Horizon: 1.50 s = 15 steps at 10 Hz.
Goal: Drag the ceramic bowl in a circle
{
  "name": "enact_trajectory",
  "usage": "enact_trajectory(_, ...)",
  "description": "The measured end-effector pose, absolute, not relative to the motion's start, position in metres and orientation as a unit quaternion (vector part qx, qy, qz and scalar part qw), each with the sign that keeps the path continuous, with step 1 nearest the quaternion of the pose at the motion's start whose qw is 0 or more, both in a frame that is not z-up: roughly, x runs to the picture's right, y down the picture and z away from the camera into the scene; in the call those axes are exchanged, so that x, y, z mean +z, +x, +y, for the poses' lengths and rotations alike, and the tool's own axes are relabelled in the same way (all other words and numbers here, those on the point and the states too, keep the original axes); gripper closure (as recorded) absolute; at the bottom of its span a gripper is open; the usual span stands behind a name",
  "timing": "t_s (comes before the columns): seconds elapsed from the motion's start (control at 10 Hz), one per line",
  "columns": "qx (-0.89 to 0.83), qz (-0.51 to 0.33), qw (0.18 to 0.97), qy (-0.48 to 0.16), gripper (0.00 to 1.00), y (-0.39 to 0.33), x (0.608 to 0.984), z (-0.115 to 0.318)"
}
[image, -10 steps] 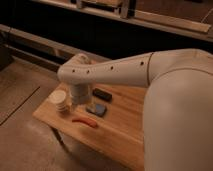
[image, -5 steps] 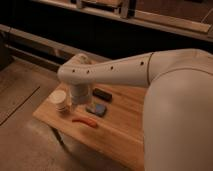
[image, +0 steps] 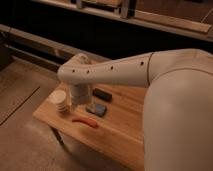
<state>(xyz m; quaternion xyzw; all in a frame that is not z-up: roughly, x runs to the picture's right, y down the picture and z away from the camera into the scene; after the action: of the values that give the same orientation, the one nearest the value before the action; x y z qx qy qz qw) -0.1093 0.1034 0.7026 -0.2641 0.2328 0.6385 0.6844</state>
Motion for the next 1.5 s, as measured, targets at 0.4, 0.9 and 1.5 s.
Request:
enact_trajectory(0.4,0.639,0.233,0.684,-0.264,0.35,-0.109,0.703,0.103)
enact_trajectory(0.9,0.638,0.233,0.685,-0.264,0.35,-0.109,0.703,0.103)
enact_trajectory(1.5,0.672,0.260,0.661,-0.211,0.35,-0.091,0.708,0.074)
